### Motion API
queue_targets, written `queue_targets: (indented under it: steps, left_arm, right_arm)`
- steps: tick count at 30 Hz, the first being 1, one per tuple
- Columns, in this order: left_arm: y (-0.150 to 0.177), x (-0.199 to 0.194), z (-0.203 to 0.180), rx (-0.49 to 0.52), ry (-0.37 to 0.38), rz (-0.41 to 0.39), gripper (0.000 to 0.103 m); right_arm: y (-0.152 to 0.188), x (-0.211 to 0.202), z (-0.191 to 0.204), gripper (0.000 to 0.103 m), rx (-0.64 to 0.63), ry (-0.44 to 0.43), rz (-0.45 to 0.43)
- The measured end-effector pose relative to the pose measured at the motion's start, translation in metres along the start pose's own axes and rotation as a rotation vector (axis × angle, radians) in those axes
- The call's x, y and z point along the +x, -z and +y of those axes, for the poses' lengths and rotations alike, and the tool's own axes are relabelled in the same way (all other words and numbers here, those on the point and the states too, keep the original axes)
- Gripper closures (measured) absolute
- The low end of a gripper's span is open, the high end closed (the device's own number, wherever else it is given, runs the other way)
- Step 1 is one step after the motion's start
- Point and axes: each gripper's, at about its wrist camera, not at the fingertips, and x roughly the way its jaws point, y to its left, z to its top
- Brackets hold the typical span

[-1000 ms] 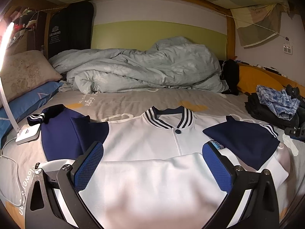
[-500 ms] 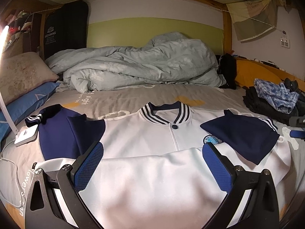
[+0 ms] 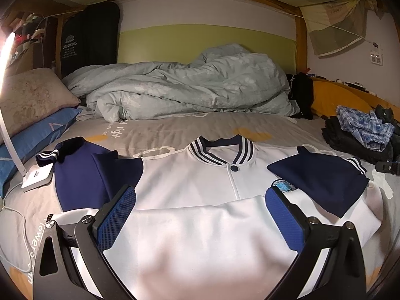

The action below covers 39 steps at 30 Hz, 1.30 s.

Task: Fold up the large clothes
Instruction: 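Grasp the striped navy sleeve cuff with the right gripper, then lift the cuff and lay the sleeve across the jacket body, open right gripper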

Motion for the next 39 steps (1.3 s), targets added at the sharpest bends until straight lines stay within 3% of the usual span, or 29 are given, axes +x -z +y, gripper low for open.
queue_targets:
  steps: [2, 5, 9, 14, 15, 17, 22, 25, 28, 29, 30, 31, 34, 39]
  left_arm:
    - [0.001, 0.002, 0.000, -0.001, -0.002, 0.004, 0.000]
    - [0.002, 0.004, 0.000, 0.002, -0.005, 0.010, 0.000]
    - [0.005, 0.009, -0.003, 0.013, -0.008, 0.020, 0.000]
    - [0.008, 0.014, -0.008, 0.034, -0.012, 0.035, 0.000]
    - [0.009, 0.015, -0.008, 0.037, -0.013, 0.036, 0.000]
    - [0.011, 0.017, -0.009, 0.040, -0.012, 0.042, 0.000]
    - [0.015, 0.026, -0.011, 0.047, -0.010, 0.064, 0.000]
    - [0.018, 0.030, -0.012, 0.051, -0.009, 0.075, 0.000]
    - [0.019, 0.031, -0.012, 0.054, -0.007, 0.079, 0.000]
    - [0.019, 0.030, -0.012, 0.055, -0.008, 0.078, 0.000]
    - [0.019, 0.031, -0.012, 0.053, -0.008, 0.078, 0.000]
    - [0.018, 0.031, -0.012, 0.053, -0.009, 0.075, 0.000]
    - [0.015, 0.028, -0.009, 0.047, -0.013, 0.057, 0.000]
    - [0.009, 0.023, -0.001, 0.029, -0.022, 0.034, 0.000]
  right_arm:
    - [-0.002, 0.002, -0.020, 0.073, 0.067, -0.007, 0.021]
    - [-0.003, 0.013, -0.054, 0.100, 0.176, 0.001, 0.054]
    - [0.004, 0.039, -0.080, 0.103, 0.258, -0.017, 0.102]
    - [0.006, 0.055, -0.091, 0.101, 0.333, -0.063, 0.059]
    - [0.006, 0.060, -0.092, 0.096, 0.336, -0.057, 0.068]
    - [0.005, 0.070, -0.099, 0.069, 0.370, -0.059, 0.088]
    - [0.003, 0.090, -0.107, 0.050, 0.393, -0.087, 0.098]
    - [-0.002, 0.098, -0.104, 0.040, 0.385, -0.086, 0.061]
    - [-0.007, 0.110, -0.105, 0.044, 0.387, -0.069, 0.037]
    - [-0.009, 0.114, -0.105, 0.075, 0.383, -0.041, 0.035]
    - [-0.011, 0.118, -0.104, 0.088, 0.372, -0.025, 0.041]
    - [-0.013, 0.118, -0.106, 0.092, 0.374, -0.036, 0.037]
    - [-0.020, 0.101, -0.101, 0.094, 0.365, -0.016, -0.015]
    - [-0.054, 0.047, -0.055, 0.094, 0.210, 0.024, -0.134]
